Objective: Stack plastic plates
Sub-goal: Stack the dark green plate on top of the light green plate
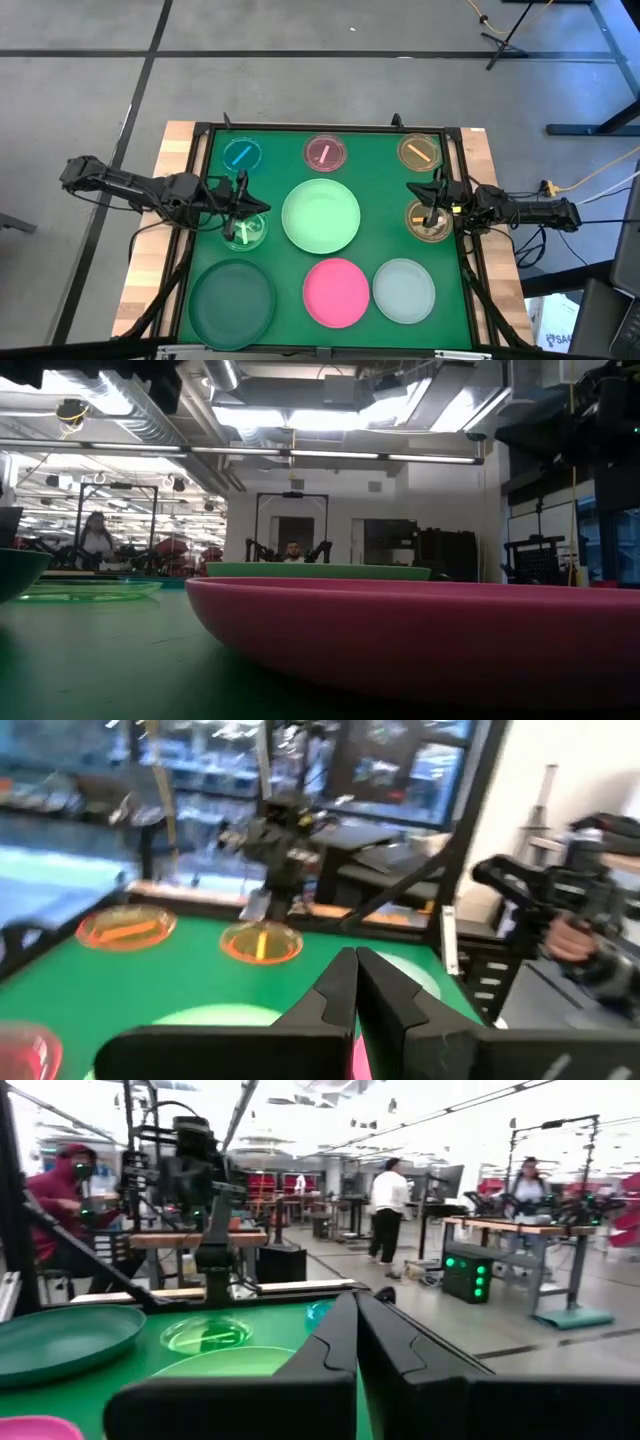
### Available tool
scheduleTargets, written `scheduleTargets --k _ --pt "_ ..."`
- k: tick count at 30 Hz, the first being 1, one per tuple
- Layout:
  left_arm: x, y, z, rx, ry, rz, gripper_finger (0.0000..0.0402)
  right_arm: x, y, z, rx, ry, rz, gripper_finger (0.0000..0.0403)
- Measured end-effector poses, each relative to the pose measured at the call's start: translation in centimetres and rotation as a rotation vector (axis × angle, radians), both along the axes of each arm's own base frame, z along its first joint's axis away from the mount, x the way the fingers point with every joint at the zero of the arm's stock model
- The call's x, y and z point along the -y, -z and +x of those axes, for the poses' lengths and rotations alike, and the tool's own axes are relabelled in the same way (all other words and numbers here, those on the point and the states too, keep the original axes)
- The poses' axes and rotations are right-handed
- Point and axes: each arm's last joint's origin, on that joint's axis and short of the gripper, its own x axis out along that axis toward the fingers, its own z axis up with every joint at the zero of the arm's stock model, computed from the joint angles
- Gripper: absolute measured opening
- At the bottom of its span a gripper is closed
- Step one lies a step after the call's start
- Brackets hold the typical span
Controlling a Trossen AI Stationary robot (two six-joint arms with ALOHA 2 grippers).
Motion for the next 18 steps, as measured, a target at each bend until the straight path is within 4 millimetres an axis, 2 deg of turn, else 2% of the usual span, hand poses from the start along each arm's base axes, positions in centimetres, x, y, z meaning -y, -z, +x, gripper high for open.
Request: scheduleTargets --k 6,11,14,18 --pt "0.6 1.2 1.1 -0.077 0.007 -0.028 0.0010 -0.1 0.1 0.1 -0.009 -0.053 0.014 0.0000" --pt "0.9 1.7 1.4 -0.119 0.006 -0.057 0.0061 -0.2 0.1 0.1 -0.008 -0.065 0.014 0.0000" --pt "1.1 0.9 1.4 -0.182 0.009 -0.082 0.0098 -0.2 0.1 0.1 -0.007 -0.065 0.014 0.0000" --pt "1.4 -1.1 1.2 -0.340 0.005 -0.061 0.0133 -0.2 0.1 0.1 -0.007 -0.064 0.014 0.0000"
